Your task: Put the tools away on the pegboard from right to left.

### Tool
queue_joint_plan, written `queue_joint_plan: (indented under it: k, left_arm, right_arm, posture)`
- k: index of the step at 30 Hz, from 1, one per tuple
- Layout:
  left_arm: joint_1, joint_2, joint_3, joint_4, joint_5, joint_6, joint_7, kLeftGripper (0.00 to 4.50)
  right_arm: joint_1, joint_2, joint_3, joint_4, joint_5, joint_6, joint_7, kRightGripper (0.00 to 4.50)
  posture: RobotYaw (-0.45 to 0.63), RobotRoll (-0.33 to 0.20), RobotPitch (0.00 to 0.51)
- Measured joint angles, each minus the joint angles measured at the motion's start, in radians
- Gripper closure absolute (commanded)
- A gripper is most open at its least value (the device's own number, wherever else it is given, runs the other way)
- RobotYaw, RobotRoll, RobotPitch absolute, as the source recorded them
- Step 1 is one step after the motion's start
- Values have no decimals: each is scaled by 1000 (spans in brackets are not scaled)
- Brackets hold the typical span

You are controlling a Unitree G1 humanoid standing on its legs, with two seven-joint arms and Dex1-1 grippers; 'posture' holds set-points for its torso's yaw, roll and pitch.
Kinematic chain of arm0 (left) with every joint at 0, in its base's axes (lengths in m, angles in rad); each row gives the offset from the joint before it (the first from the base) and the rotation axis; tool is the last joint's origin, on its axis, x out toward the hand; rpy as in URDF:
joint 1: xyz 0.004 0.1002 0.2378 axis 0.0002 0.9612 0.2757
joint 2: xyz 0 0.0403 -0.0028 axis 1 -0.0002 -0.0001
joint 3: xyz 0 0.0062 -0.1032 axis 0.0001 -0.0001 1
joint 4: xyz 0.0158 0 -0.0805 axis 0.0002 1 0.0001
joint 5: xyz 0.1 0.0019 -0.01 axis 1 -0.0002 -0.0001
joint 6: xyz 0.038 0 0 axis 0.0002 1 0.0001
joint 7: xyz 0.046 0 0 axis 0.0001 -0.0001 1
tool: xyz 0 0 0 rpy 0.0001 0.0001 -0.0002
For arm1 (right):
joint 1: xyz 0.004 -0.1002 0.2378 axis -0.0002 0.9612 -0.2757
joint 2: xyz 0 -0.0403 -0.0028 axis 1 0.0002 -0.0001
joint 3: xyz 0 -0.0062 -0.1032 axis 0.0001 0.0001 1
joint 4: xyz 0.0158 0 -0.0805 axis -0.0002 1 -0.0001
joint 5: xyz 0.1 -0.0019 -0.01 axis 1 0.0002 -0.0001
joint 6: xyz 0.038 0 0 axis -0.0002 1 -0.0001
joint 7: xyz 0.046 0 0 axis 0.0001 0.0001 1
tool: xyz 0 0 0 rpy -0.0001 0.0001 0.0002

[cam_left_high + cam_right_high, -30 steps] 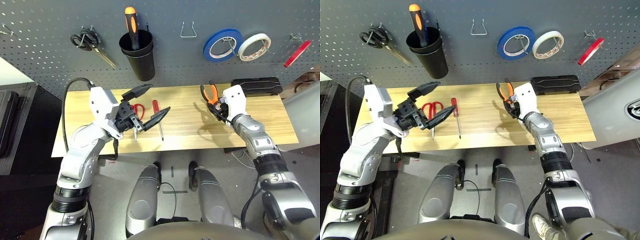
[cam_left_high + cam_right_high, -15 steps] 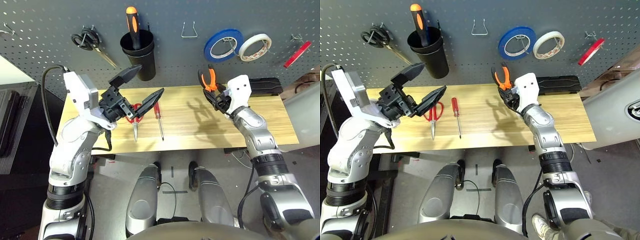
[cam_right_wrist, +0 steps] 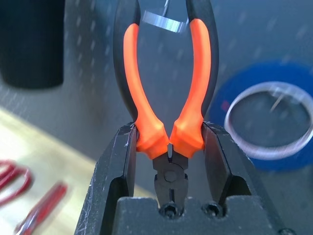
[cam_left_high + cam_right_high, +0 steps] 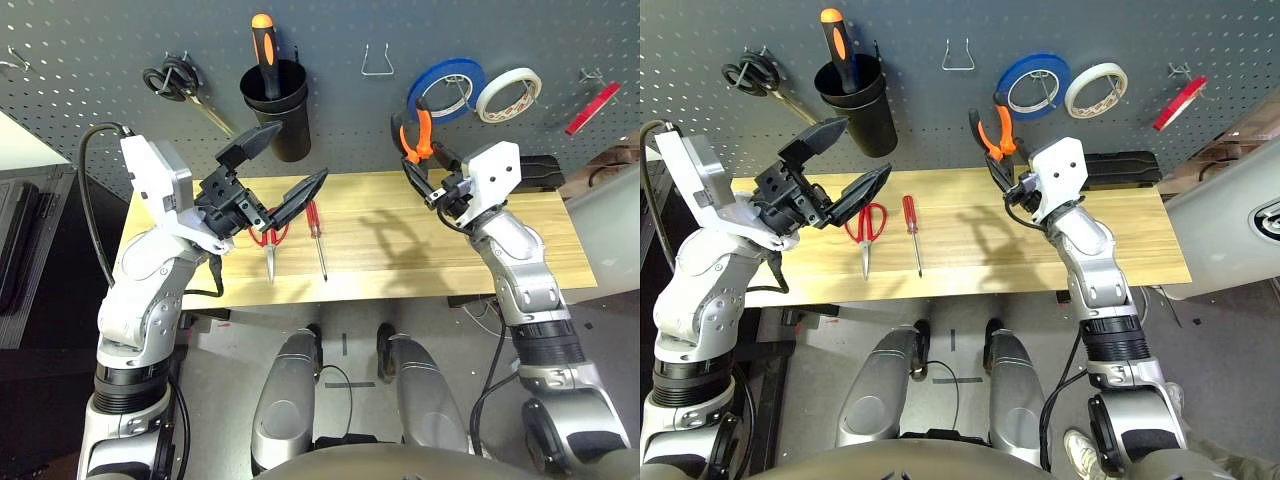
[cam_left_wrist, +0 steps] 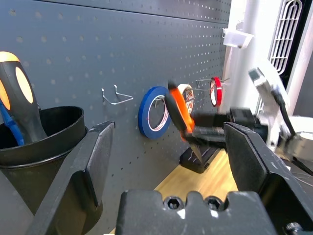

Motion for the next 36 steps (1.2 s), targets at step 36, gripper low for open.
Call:
queue_joint_plan:
  k: [36]
  left_arm:
    - [-13,3,3,39,5,-23,0,0]
  right_arm:
    - [-568,153,-65,522,44,-220,-114,2410]
  posture:
    - [294,0,249]
